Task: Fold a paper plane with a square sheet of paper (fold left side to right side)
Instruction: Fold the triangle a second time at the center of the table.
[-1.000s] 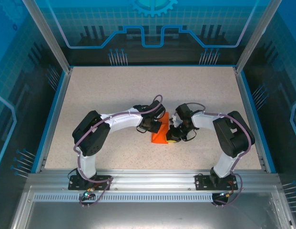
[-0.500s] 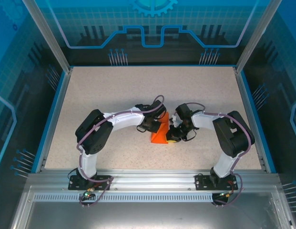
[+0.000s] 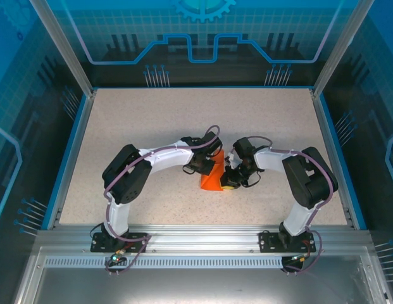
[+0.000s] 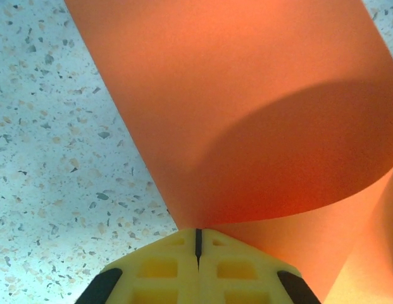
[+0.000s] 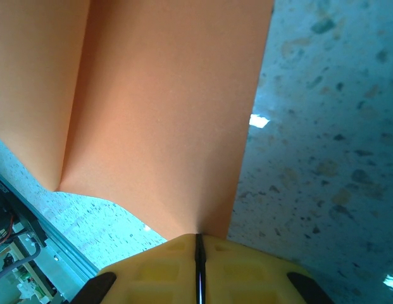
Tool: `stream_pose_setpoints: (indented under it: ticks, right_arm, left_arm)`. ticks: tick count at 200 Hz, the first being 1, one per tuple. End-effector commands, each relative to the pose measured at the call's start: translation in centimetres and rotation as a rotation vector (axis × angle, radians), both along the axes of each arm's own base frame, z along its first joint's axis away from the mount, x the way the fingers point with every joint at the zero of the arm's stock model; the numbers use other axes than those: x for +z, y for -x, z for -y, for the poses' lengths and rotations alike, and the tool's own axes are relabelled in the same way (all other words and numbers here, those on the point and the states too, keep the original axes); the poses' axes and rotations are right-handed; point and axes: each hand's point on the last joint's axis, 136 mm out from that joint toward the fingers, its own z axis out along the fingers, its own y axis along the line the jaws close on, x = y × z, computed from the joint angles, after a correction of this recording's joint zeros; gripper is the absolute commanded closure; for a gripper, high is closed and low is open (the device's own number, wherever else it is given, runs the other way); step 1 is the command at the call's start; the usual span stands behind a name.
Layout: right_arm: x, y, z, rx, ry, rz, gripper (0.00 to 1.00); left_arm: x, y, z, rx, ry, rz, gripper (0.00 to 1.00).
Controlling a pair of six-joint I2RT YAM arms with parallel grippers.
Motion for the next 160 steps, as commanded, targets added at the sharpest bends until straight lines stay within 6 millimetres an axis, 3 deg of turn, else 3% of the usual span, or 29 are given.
stream_pose_setpoints:
  ticks: [1, 96, 160]
  right_arm:
    - [-1.7, 1.6, 1.0, 0.027, 0.091, -0.053, 0.9]
    - [-1.8, 1.6, 0.7, 0.029, 0.083, -0.053, 0.89]
    - [-0.3, 1.0, 0.3, 0.03, 0.047, -0.005, 0.88]
  left_arm:
    - [-0.3, -0.3, -0.6, -0.011, -0.04, -0.006, 1.0]
    - [-1.7, -0.1, -0.7, -0.009, -0.056, -0.026, 1.0]
    - [-1.9, 0.0, -0.6, -0.005, -0.052, -0.031, 1.0]
